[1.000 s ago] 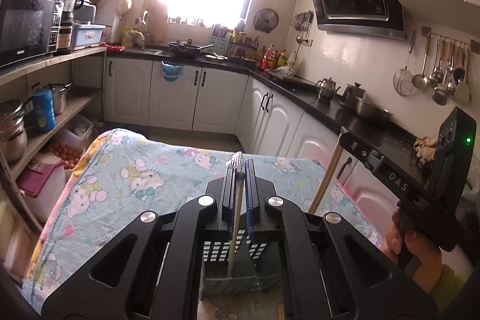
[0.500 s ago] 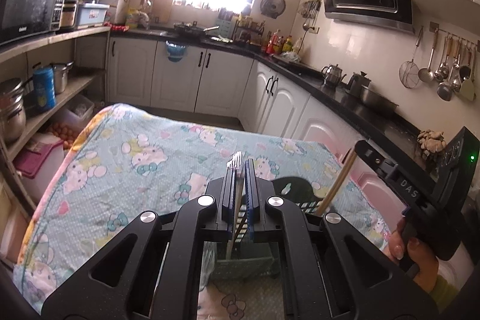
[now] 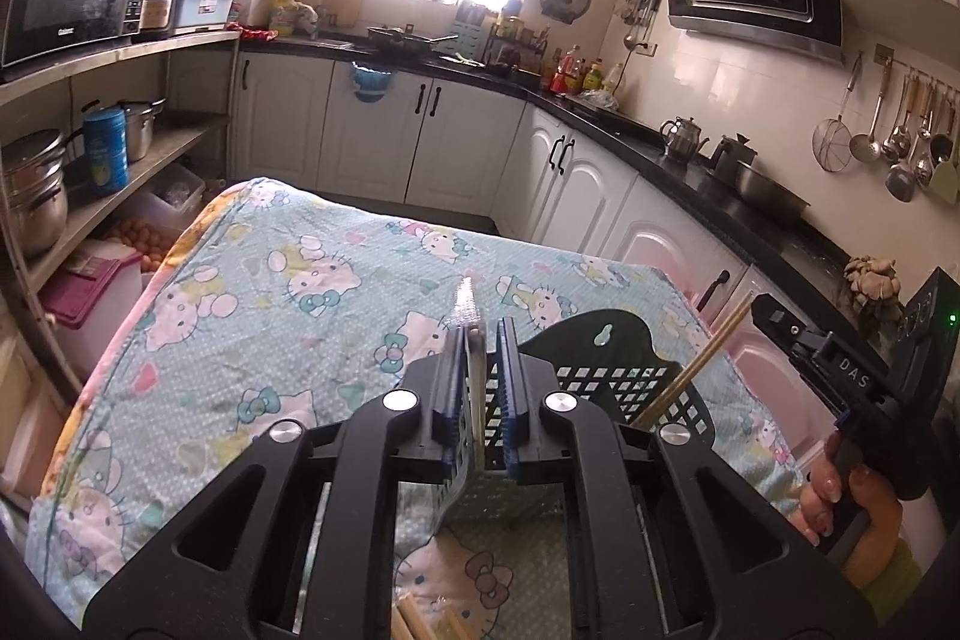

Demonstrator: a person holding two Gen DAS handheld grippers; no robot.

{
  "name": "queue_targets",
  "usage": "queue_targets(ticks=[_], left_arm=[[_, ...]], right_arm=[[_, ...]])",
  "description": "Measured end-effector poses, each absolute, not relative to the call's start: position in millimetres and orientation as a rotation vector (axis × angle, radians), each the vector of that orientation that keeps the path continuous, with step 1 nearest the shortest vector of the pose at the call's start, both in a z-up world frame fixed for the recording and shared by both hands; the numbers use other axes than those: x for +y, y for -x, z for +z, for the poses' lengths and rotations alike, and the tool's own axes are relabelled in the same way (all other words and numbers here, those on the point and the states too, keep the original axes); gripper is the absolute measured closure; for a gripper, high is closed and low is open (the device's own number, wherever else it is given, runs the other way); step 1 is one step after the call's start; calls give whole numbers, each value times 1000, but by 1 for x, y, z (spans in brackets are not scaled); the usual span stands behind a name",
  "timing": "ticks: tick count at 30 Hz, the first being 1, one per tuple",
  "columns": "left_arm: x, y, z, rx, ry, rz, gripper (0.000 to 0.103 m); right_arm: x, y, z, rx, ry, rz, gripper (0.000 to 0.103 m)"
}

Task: Organize utensils
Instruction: 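Lower the left tool's chopstick into the green caddy while the right tool inserts its chopstick, then open both tools and withdraw them from the caddy back over the chopsticks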

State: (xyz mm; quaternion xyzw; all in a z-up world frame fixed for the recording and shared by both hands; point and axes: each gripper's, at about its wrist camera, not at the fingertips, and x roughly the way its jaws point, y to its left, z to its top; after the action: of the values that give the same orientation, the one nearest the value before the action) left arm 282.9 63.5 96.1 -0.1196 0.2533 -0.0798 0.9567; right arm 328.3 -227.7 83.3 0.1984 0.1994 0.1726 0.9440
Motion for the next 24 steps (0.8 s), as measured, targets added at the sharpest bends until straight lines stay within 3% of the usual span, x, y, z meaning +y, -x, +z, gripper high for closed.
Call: queue_targets(ticks=[3,8,13,24], left_arm=[[64,-280,94,521,247,-158,92],[63,-273,92,532,243,-157,81],[64,-267,90,545,249,-148,68],[73,-238,84,566,269,-131,28]], right_arm=[[-232,-324,84,419,-411,361,69],[-234,-311,85,441,-400,380,58],[-233,-298,84,470,-354,375,54],[-227,-266,75,536,-237,362,46]])
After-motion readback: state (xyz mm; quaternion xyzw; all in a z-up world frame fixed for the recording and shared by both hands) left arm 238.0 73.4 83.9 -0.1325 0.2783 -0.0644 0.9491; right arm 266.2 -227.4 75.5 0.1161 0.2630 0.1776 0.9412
